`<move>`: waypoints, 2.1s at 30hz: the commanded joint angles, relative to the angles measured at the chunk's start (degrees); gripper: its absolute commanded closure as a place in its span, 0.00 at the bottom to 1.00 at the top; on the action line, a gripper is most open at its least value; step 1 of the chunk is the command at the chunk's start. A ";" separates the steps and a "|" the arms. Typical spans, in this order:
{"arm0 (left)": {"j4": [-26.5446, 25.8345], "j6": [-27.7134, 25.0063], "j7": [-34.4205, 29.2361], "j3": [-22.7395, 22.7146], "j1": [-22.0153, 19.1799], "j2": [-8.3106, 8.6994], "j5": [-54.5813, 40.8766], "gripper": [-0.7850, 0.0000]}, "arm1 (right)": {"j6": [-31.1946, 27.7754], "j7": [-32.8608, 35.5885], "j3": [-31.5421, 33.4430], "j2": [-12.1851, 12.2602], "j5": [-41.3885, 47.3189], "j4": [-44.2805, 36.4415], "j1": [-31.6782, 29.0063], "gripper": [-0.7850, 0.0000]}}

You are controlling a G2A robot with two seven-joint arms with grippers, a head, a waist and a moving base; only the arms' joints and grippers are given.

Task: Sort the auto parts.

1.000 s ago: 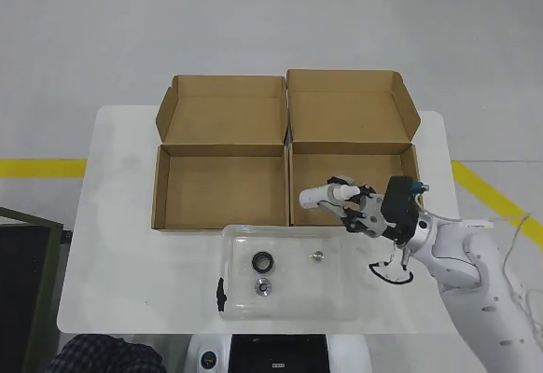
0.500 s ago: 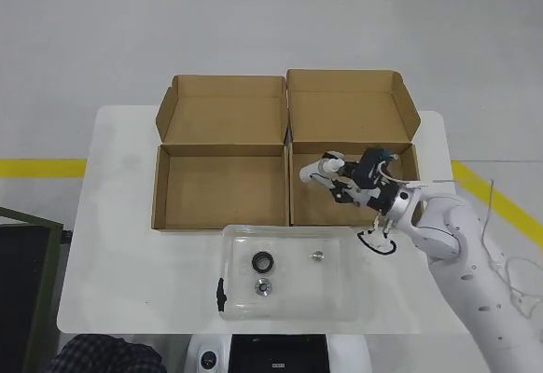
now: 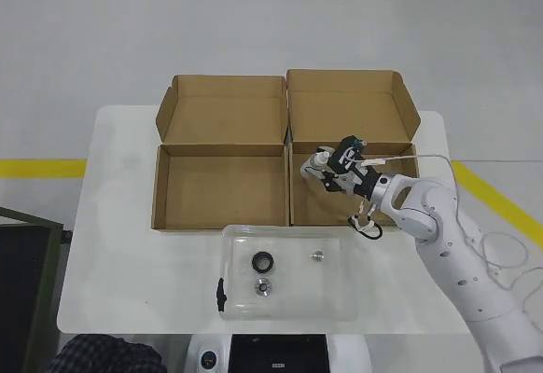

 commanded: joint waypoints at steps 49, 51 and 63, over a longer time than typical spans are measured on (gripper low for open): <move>0.00 0.00 0.00 0.00 0.00 0.00 0.00 0.00 | -13.09 8.02 11.99 3.89 -8.70 -29.78 -20.02 0.00; 0.00 0.00 0.00 0.00 0.00 0.00 0.00 0.00 | -14.11 8.75 12.87 4.26 -10.38 -32.35 -22.34 0.00; 0.00 0.00 0.00 0.00 0.00 0.00 0.00 0.00 | -19.09 11.97 13.02 5.64 -18.99 -39.37 -31.11 0.00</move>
